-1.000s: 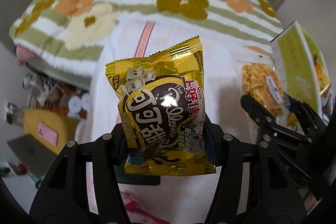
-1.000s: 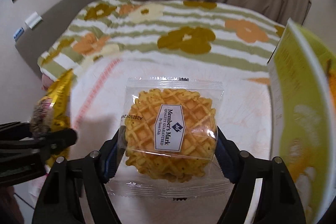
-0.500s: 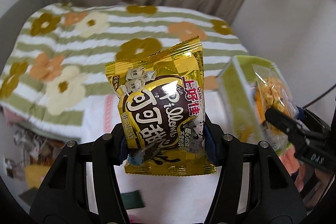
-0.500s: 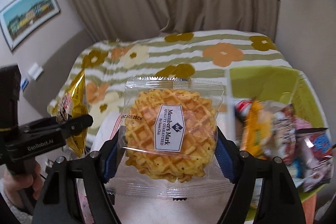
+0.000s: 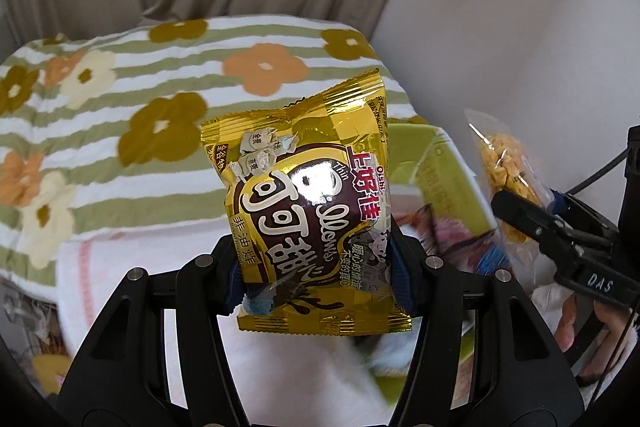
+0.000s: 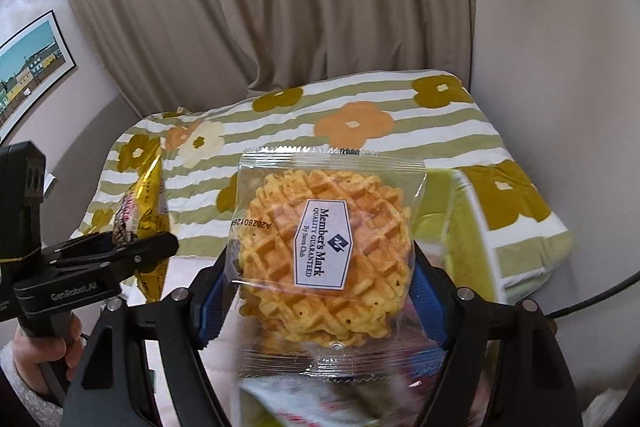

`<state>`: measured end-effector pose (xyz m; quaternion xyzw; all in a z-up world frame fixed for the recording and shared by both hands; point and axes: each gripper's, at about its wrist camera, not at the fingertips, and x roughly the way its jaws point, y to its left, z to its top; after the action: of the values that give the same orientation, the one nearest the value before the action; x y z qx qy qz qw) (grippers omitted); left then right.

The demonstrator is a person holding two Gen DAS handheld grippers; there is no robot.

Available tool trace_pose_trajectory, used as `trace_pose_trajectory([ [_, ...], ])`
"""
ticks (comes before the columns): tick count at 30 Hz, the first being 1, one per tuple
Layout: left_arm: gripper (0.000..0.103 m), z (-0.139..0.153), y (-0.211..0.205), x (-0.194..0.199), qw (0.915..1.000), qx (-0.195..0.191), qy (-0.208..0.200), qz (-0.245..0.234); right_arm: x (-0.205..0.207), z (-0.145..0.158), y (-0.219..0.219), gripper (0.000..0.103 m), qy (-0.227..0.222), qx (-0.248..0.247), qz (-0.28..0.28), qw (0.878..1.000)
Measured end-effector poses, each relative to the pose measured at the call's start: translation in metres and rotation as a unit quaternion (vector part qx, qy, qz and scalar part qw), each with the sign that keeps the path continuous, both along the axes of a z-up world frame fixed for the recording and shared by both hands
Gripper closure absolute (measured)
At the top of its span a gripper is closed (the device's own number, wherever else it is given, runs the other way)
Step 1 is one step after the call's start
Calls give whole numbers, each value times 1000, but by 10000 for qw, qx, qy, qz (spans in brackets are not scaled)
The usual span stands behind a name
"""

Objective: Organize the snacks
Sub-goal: 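Drop the gold bag into the box while the right tool lowers the waffle pack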

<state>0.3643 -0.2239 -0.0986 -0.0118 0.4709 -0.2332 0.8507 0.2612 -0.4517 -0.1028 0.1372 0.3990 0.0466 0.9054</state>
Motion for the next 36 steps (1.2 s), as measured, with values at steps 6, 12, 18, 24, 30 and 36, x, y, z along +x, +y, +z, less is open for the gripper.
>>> trace_pose_trajectory([
  [6,49,-20,-68,23,9995,141,263,-118,14,-23,-50,29,284,227,51,9993],
  [12,47,-40,-102,41,9973,328,649,-60,23,-39,-78,29,484,442,60,9978],
  [18,14,-53,-110,43,9946,731,734,-59,25,-49,-88,29,599,597,-53,9964],
  [24,14,-56,-86,22,9958,552,725,76,23,-51,-87,29,722,576,-16,9957],
  [30,14,-51,-65,5,9964,567,600,201,25,-56,-82,29,885,510,6,9948],
  [36,14,-42,-54,-2,9968,474,551,323,32,-51,-75,19,793,314,-45,9963],
])
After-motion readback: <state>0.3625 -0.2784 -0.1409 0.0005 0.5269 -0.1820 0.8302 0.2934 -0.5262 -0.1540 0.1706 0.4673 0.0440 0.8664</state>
